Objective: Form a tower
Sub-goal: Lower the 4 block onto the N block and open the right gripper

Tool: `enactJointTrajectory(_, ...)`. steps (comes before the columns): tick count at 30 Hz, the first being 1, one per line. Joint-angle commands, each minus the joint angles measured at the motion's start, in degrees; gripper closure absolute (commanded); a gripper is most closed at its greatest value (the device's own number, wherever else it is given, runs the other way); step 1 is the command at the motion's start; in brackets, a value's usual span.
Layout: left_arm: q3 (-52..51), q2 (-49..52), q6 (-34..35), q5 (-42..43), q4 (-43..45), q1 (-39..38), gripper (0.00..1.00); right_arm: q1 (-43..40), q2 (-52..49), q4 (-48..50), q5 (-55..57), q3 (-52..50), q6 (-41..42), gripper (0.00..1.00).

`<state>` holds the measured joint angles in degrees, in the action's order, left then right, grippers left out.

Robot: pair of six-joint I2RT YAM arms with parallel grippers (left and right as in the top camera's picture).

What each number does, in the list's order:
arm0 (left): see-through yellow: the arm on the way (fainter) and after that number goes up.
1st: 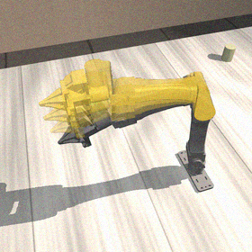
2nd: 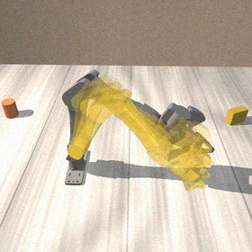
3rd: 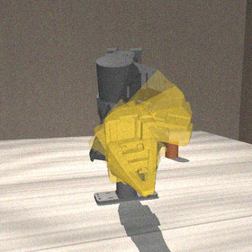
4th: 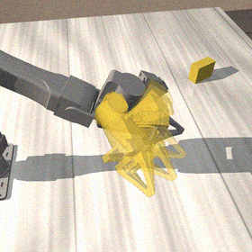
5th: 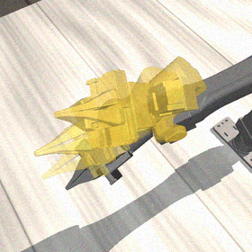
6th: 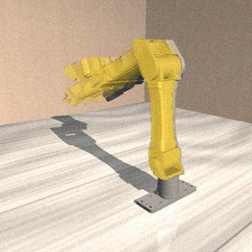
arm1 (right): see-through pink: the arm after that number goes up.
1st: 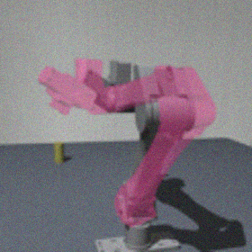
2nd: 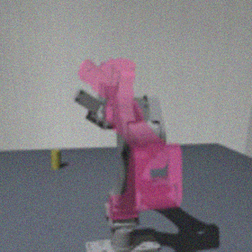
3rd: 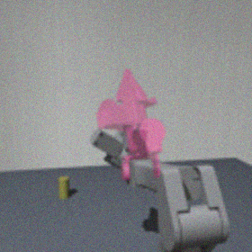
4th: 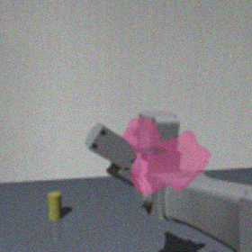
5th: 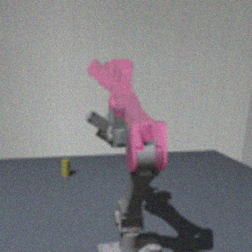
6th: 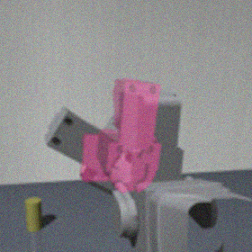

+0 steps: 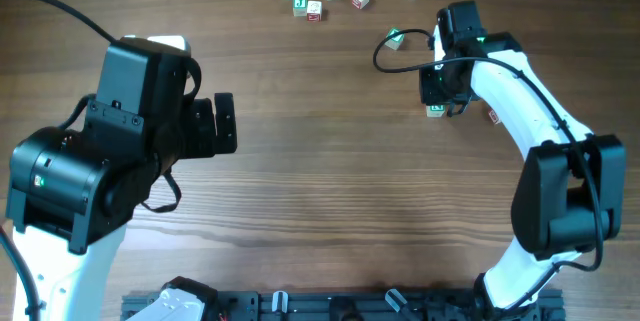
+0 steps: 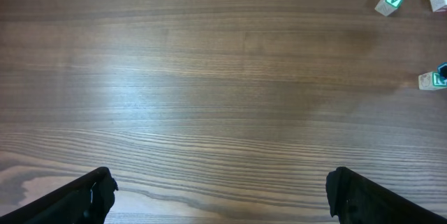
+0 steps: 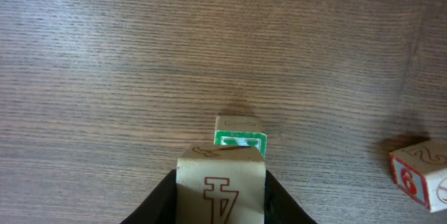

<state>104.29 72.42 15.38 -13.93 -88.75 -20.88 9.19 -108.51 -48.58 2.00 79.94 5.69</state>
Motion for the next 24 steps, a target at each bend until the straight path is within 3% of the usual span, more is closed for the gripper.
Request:
enactJointTrajectory(1, -0.22, -0.2, 0.66, -0.92, -0.07, 0.17, 0.0, -0.63, -2.45, 0.11, 0.55, -0.59, -0.55, 0.71)
enactJointTrajectory(6, -0.22, -0.2, 0.66, -0.92, -0.07, 0.17, 0.0, -1.05, -2.97, 0.35, 0.61, -0.59, -0.66, 0.65)
enactJointTrajectory(17, -0.22, -0.2, 0.66, -0.92, -0.07, 0.17, 0.0, -4.17, -3.8, 0.55, -6.95, -0.79, 0.7, 0.64)
enactJointTrajectory(24, -0.22, -0.2, 0.66, -0.92, -0.07, 0.17, 0.0, -4.17, -3.8, -0.33, -7.65, -0.79, 0.7, 0.75)
